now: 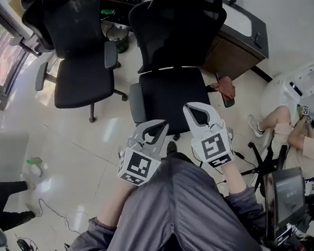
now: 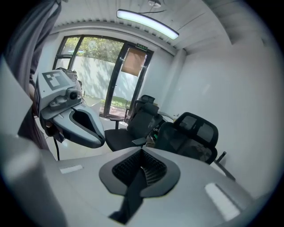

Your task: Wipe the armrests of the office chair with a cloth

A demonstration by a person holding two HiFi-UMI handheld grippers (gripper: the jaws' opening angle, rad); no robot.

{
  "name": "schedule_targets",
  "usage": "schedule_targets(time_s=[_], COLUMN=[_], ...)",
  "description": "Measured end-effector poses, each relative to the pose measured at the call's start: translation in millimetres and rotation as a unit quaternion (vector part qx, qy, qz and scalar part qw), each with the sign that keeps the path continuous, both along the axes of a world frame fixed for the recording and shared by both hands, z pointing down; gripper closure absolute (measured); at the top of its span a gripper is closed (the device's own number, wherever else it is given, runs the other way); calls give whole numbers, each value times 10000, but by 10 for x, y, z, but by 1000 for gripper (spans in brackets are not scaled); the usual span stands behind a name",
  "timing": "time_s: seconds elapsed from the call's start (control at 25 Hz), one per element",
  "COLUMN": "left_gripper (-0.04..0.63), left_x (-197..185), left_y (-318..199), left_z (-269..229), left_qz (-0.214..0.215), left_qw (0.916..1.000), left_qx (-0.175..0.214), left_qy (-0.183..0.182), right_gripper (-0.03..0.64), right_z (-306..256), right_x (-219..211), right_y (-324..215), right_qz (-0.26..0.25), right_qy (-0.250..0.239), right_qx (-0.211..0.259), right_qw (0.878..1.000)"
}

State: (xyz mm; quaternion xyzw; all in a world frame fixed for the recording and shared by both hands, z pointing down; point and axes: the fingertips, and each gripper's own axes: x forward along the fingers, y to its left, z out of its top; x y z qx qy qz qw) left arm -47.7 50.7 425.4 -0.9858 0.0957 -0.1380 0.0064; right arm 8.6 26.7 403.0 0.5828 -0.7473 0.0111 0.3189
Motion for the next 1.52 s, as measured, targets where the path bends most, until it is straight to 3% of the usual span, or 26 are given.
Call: schedule_targets(time_s=[0.16,0.36,0.76,1.52], left_gripper=[578,578,578,578], left_x=[-199,60,298,360], left_y=[-14,69,134,154], left_z=[56,89,74,42], left_qz=[-178,-43,-53,74], left_qw=[9998,9999,9998,9998], left_qx=[17,-45,-29,-9], left_qy=[-42,-139,-166,-201], right_gripper=[615,615,615,615], right_z=[206,350,309,111], right_x=[-196,147,545,569], right_y=[-53,67,166,190], right_qz=[-43,68,149,101], right_qy=[-335,-238,309,986], right_qx=[-290,-582,-479,-113], right_qw=[9990,9980,9983,9950])
